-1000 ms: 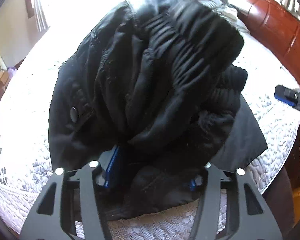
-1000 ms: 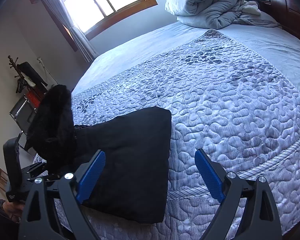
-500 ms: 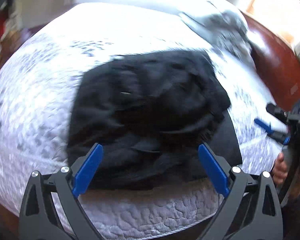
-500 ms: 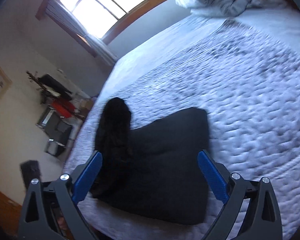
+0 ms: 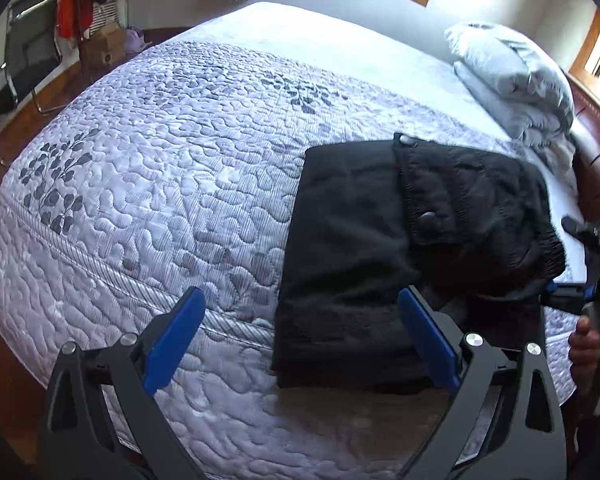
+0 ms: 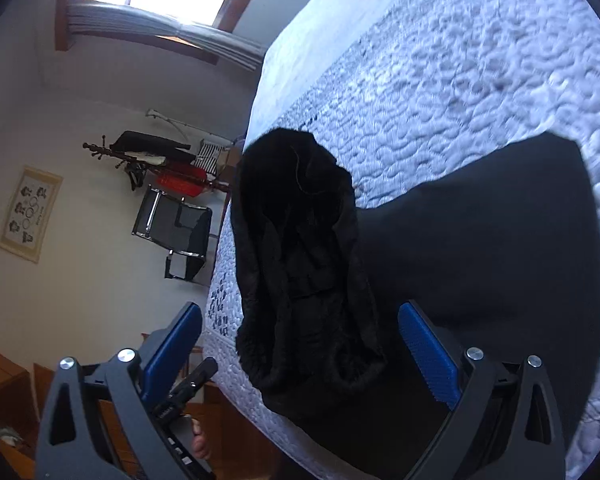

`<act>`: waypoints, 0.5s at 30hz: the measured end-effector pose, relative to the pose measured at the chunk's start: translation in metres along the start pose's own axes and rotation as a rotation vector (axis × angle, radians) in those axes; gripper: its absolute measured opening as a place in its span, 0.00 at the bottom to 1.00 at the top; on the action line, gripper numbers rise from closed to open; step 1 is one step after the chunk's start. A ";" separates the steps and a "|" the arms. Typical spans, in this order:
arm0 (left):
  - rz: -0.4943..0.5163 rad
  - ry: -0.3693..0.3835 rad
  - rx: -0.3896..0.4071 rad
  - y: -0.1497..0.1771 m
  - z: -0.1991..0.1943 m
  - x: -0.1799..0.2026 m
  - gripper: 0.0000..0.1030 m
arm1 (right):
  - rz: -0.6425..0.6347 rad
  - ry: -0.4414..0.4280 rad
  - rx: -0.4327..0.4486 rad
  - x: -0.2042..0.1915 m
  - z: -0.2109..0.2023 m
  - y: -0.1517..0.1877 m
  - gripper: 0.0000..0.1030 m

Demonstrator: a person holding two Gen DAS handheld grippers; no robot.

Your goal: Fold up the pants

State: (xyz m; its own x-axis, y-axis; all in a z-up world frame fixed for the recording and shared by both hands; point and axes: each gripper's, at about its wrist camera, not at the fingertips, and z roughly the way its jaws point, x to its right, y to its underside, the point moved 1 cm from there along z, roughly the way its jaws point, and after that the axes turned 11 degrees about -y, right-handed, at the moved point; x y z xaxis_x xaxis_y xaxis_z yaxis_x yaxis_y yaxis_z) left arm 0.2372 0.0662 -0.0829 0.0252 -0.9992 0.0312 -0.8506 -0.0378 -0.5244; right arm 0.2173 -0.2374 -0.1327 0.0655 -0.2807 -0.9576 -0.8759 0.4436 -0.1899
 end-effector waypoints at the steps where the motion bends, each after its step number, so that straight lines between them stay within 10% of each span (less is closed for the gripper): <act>1: 0.009 -0.002 -0.009 0.000 0.003 0.000 0.94 | 0.011 -0.006 -0.009 0.002 0.005 -0.001 0.96; 9: 0.036 0.001 -0.026 -0.004 0.012 0.000 0.94 | 0.020 -0.024 -0.063 0.007 0.041 -0.012 0.95; 15: 0.067 -0.006 0.009 -0.009 -0.002 0.002 0.94 | 0.002 -0.040 -0.053 0.008 0.054 -0.015 0.49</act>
State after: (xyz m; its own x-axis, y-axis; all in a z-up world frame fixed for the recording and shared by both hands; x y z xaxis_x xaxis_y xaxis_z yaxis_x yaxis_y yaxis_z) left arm 0.2437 0.0648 -0.0771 -0.0287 -0.9995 -0.0094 -0.8459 0.0293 -0.5325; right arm 0.2564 -0.2002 -0.1496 0.0818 -0.2450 -0.9661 -0.8999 0.3984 -0.1772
